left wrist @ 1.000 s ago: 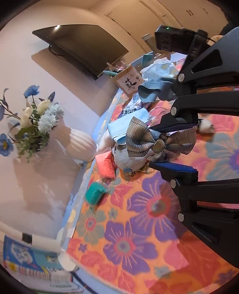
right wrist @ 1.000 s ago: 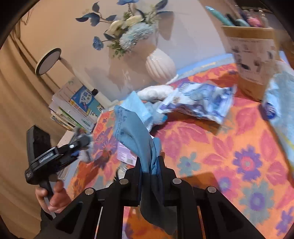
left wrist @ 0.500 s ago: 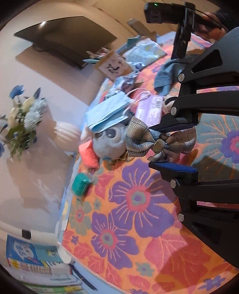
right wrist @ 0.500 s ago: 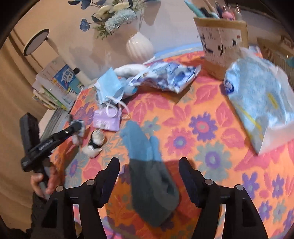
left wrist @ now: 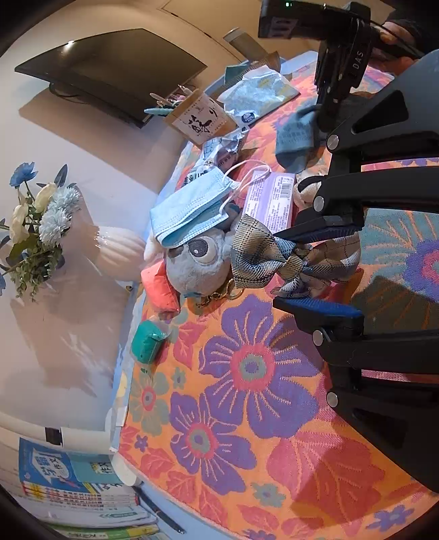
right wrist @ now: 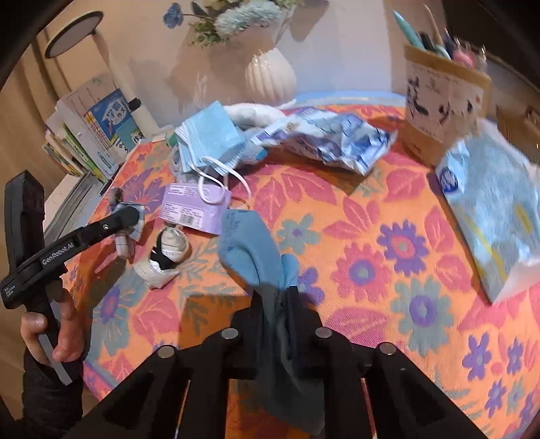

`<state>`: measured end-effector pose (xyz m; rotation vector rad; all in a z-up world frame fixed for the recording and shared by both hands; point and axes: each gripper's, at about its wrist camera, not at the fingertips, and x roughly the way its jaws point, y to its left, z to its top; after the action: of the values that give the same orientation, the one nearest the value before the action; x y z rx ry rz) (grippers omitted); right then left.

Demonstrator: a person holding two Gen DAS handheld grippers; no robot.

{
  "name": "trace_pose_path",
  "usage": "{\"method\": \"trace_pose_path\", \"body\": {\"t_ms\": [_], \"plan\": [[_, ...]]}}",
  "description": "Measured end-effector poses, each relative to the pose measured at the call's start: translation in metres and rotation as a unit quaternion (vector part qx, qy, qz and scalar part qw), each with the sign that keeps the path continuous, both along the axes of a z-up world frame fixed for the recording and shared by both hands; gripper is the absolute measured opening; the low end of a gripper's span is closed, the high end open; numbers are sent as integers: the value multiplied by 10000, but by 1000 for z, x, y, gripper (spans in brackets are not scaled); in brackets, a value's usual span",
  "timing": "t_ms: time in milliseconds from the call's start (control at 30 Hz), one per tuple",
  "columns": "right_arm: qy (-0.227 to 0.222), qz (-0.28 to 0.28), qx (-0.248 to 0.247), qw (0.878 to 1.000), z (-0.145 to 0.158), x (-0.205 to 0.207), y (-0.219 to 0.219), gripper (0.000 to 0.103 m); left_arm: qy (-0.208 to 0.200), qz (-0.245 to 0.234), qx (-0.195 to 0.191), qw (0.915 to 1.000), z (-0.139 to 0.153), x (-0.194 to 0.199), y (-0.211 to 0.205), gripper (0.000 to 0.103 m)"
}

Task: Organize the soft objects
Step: 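Grasp the plaid fabric with the left tool while the right tool holds the blue cloth, then carry the cloth and plaid fabric to the glass plate and open both tools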

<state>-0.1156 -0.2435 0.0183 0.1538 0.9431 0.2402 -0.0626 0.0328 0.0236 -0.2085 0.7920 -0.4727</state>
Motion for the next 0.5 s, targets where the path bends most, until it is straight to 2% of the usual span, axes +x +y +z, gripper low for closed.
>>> {"method": "trace_pose_path", "body": {"t_ms": [133,200,367,500], "plan": [[-466,-23,85,9989,27,-7,-2,12,-40,44,97,9999,6,-4,-5,27],[-771,-109,70,9969,48,-10,-10,12,-86,-29,-11,10000,16,-8,-11,27],[-1362,-484,200,9893,93,-13,-40,12,-728,-506,-93,9960,80,-17,-60,27],[-1737,-1115,439,9775,127,-13,-86,12,-1109,-1020,-116,9885,128,-15,-113,27]]}}
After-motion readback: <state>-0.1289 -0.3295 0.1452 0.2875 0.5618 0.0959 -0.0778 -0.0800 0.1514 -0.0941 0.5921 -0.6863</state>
